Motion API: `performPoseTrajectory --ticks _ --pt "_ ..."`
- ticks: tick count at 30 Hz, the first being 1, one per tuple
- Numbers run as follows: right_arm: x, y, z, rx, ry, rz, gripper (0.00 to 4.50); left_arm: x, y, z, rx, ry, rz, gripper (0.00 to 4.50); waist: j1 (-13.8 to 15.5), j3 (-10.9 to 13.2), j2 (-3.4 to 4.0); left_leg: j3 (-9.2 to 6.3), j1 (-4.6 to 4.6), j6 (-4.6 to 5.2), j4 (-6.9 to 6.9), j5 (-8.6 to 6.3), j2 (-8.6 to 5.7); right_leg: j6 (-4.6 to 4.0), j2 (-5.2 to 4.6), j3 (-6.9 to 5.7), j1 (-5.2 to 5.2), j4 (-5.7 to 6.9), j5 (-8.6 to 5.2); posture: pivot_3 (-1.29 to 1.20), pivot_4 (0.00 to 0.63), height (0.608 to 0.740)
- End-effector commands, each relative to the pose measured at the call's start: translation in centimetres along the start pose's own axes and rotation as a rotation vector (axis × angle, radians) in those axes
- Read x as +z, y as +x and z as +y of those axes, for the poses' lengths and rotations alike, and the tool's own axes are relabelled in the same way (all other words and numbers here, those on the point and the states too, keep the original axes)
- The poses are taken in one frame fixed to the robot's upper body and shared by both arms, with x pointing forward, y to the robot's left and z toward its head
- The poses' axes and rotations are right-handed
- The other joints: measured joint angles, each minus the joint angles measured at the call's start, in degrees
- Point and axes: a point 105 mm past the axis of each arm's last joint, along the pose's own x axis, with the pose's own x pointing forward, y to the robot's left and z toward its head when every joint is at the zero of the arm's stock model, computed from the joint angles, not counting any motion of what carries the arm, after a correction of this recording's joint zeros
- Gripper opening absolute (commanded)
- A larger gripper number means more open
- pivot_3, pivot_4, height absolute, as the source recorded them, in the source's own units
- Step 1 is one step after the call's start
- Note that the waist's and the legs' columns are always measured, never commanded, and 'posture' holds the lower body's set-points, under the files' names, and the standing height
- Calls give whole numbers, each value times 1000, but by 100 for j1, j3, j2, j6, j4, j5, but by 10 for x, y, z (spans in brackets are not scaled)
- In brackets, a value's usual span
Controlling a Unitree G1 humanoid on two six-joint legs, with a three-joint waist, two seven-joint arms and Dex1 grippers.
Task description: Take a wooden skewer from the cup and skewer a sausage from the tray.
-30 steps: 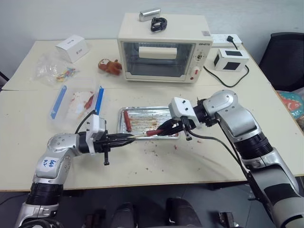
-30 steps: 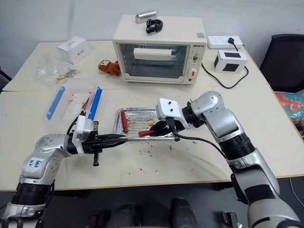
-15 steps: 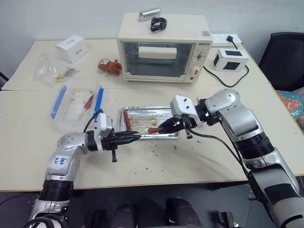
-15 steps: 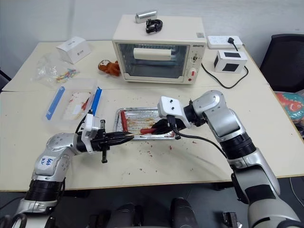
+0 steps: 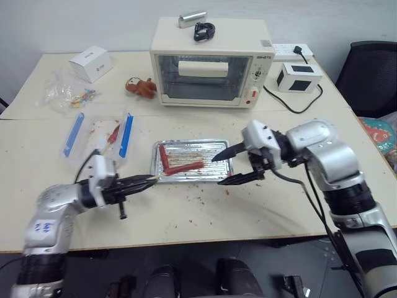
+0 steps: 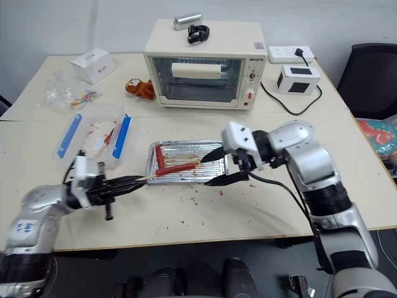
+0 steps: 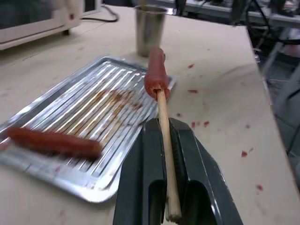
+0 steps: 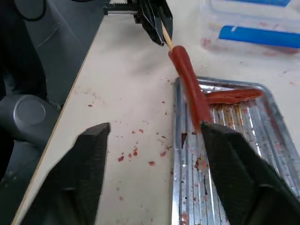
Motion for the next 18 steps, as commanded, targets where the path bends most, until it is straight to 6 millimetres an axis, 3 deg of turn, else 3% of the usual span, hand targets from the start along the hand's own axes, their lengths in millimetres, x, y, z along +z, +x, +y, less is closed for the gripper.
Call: performPoseTrajectory --ticks 1,4,7,12,14,18 --pt "19 -18 9 -82 -76 -132 4304 12 -19 0 79 6 -42 0 25 0 -1 -2 0 2 2 -1 -4 0 -6 -2 2 0 0 0 150 740" --pt "14 -31 25 -169 -34 -271 4483 19 -40 11 264 13 -120 0 65 -3 -8 -7 0 10 3 -7 -8 0 -34 -9 10 -4 0 0 150 740" --pt "13 -38 34 -336 34 -428 4483 31 -71 37 592 5 -298 0 68 -3 -8 -4 3 13 4 -9 -11 2 -40 -6 13 -5 1 0 150 740" --pt "5 -42 44 -597 9 -492 4483 22 -110 66 978 -60 -383 0 53 -8 -17 -3 15 12 2 -10 -10 3 -39 -2 19 -1 2 0 150 740" --pt "3 -42 44 -681 -23 -495 4483 22 -110 77 1041 -83 -405 0 50 -11 -22 -1 16 12 3 -10 -9 3 -29 -2 19 -1 2 0 150 740" --pt "2 -37 47 -713 -79 -485 4483 19 -88 97 1019 -95 -358 0 99 -16 -30 3 20 11 3 -10 -19 4 -16 2 20 1 2 0 150 740"
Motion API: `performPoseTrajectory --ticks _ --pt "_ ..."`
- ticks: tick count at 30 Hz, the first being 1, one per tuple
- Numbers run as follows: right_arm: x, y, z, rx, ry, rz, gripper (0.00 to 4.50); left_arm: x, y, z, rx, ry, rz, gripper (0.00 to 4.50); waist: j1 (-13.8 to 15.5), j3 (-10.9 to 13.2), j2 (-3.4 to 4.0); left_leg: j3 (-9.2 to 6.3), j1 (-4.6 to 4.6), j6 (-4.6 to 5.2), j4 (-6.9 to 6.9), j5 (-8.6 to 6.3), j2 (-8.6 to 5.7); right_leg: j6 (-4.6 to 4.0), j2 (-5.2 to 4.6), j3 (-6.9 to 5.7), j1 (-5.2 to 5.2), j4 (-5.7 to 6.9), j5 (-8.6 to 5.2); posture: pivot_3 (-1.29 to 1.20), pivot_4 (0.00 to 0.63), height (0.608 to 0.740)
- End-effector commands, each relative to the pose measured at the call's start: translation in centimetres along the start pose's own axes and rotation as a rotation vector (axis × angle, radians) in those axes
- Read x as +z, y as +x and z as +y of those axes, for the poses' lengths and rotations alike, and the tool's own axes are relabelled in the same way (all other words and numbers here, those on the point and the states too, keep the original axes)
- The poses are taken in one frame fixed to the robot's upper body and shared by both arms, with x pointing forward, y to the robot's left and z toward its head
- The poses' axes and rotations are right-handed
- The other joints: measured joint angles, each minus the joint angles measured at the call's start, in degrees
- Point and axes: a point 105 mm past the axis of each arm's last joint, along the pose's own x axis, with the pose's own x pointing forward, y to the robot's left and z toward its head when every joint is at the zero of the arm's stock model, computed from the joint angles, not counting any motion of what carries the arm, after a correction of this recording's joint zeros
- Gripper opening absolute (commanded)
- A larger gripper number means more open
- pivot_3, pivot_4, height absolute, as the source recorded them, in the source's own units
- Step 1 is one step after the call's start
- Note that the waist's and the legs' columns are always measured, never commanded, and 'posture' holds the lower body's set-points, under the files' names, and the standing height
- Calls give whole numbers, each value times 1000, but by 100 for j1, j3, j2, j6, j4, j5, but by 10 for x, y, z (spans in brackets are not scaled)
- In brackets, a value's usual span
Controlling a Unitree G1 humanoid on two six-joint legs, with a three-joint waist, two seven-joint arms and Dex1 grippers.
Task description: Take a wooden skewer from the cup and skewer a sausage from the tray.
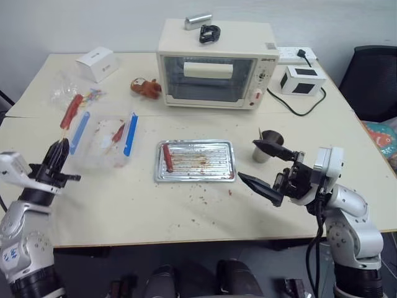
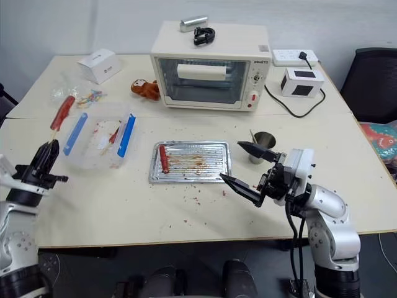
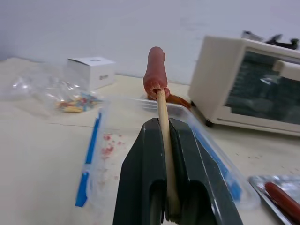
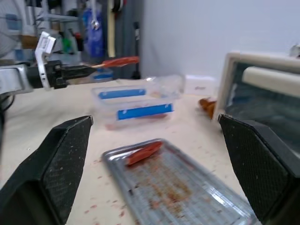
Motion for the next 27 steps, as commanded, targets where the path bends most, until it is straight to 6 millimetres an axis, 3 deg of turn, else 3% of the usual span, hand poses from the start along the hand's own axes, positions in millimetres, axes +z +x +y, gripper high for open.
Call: performPoseTrajectory --ticks 1,4,9,13,16,24,27 --pt "11 2 5 3 -98 -34 4483 -4 19 -6 -22 36 27 0 37 -2 -3 1 0 0 0 0 -3 2 1 0 1 0 1 0 150 740" --pt "14 4 2 6 -115 -42 4483 -11 31 -11 -51 25 51 0 67 -3 -5 7 1 1 0 -1 -1 3 6 2 -1 -1 2 0 150 740" --pt "12 3 2 36 -137 -4 4500 -16 34 -18 -104 33 85 1351 58 -3 -5 13 1 -4 0 -4 13 3 25 8 -5 -3 1 0 150 740" --pt "9 -3 1 56 -135 40 4500 -5 32 -27 -188 76 79 2581 66 -3 -5 13 1 -5 0 -4 16 3 28 9 -5 -4 1 0 150 740" --pt "-1 -22 2 106 -117 153 4500 6 9 -50 -463 199 144 3481 62 -3 -7 13 0 -6 -1 -5 17 2 28 10 -6 -7 1 0 150 740" --pt "-37 -76 5 200 -41 345 4500 -23 -66 -59 -867 456 522 3481 62 -3 -5 26 17 -5 -2 -15 21 -5 33 16 0 -40 -2 0 150 740" --pt "-45 -78 6 190 -38 337 4500 -29 -68 -57 -814 482 508 3481 61 -1 -3 26 16 -7 -3 -16 24 -8 32 18 -2 -39 -4 0 150 740"
